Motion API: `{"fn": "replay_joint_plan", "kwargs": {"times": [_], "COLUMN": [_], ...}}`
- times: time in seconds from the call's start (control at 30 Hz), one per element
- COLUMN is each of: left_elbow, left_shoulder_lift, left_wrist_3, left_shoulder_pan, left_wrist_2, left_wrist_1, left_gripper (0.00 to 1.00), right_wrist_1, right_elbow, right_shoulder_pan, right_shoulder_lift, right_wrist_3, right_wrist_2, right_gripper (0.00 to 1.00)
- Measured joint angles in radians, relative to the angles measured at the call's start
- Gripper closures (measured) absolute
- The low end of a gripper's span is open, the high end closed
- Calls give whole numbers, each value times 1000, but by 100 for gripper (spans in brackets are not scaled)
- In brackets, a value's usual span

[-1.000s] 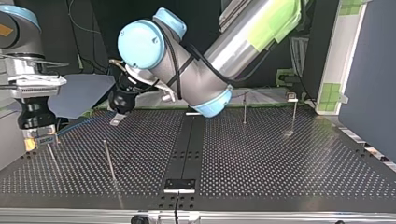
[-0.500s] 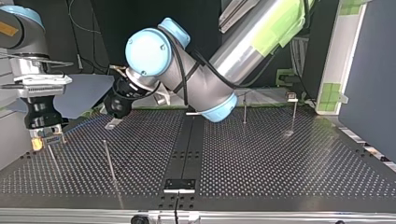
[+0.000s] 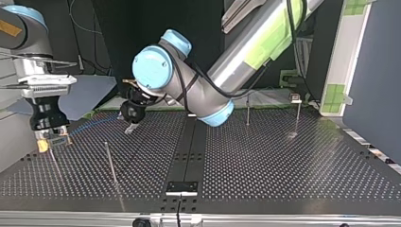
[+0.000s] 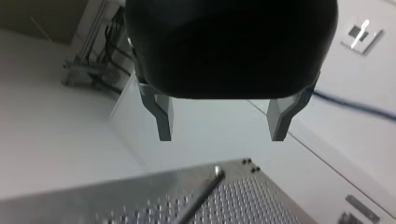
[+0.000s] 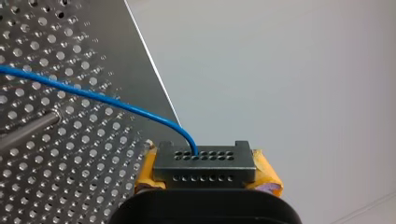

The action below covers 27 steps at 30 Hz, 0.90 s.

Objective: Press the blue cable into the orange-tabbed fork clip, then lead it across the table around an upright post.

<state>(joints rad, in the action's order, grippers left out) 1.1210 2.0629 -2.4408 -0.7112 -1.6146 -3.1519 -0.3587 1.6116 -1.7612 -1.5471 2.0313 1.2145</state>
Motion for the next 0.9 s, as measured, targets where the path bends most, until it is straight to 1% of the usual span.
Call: {"fn": "replay_joint_plan", "kwargs": {"times": [0.1, 0.23, 0.47, 0.6, 0.63, 0.67, 0.7, 0.73, 0.77, 0.8, 0.83, 0.87, 0.9], "left_elbow": [0, 0, 0, 0, 0, 0, 0, 0, 0, 0, 0, 0, -1], "left_shoulder_lift": [7, 9, 9, 8, 9, 9, 9, 8, 8, 7, 6, 5, 2], "left_wrist_3": [6, 33, 109, 150, 159, 172, 182, 192, 206, 216, 227, 241, 251], "left_shoulder_pan": [8, 15, 11, 6, 5, 3, 2, 2, 1, 0, -1, -3, -4], "left_wrist_2": [-12, -43, -119, -160, -169, -182, -192, -202, -211, -217, -221, -223, -223], "left_wrist_1": [0, -17, -60, -65, -65, -65, -65, -65, -65, -65, -65, -64, -62], "left_gripper": [0, 0, 0, 0, 12, 31, 31, 45, 60, 60, 81, 93, 93], "right_wrist_1": [0, 0, 0, 0, 0, 1, 1, 1, 1, 1, 1, 1, 1], "right_elbow": [0, 0, 0, 0, 0, 0, 0, 0, 0, 0, 0, 0, 0], "right_shoulder_pan": [-4, -7, -9, -10, -10, -10, -10, -10, -10, -10, -10, -10, -10], "right_shoulder_lift": [1, 2, 5, 7, 7, 8, 8, 8, 9, 9, 9, 9, 10], "right_wrist_3": [0, 0, 0, 0, 0, 0, 0, 0, 0, 0, 0, 0, 0], "right_wrist_2": [-3, -4, -4, -3, -3, -3, -3, -3, -3, -3, -2, -2, -2], "right_gripper": [100, 100, 100, 100, 100, 100, 100, 100, 100, 100, 100, 100, 100]}}
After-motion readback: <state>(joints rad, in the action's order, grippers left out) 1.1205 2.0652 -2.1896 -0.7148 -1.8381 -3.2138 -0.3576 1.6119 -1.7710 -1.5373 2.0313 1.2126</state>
